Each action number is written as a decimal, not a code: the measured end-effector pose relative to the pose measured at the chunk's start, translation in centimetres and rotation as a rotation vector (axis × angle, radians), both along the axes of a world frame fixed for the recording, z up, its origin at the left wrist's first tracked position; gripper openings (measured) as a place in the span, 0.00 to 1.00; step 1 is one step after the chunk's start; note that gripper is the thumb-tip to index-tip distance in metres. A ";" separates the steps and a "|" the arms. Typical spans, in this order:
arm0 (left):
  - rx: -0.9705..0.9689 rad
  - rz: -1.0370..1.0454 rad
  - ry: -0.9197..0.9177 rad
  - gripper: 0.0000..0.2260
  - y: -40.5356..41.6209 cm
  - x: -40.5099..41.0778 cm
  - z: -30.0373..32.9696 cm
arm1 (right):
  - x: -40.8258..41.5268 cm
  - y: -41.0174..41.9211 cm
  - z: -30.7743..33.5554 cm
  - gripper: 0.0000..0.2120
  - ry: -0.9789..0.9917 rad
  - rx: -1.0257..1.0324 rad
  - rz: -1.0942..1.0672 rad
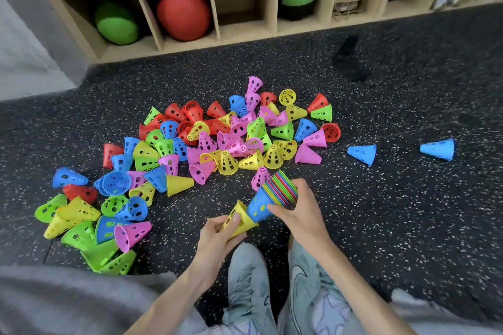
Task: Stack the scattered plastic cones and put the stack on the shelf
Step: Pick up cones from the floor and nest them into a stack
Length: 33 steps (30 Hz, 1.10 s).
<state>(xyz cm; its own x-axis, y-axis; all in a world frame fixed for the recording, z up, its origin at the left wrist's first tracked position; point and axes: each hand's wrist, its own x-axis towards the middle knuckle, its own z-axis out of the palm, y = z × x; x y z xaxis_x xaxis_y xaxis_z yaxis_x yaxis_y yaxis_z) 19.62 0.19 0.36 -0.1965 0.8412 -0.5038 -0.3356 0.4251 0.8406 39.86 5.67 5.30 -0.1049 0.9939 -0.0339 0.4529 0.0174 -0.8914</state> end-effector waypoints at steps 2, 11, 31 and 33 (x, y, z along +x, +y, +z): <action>0.014 -0.067 0.071 0.23 -0.3 0.4 0.1 | -0.2 -0.3 -0.7 0.21 -0.026 -0.042 0.065; 0.136 -0.307 0.178 0.38 -1.1 2.0 -0.2 | -0.1 -0.3 -1.9 0.07 -0.044 -0.074 0.277; 0.389 -0.543 0.423 0.44 8.0 17.1 -0.3 | 16.2 10.3 2.0 0.13 -0.165 -0.314 0.386; 0.381 -0.530 0.409 0.42 9.0 18.9 -0.7 | 17.7 11.6 1.6 0.16 -0.135 -0.321 0.312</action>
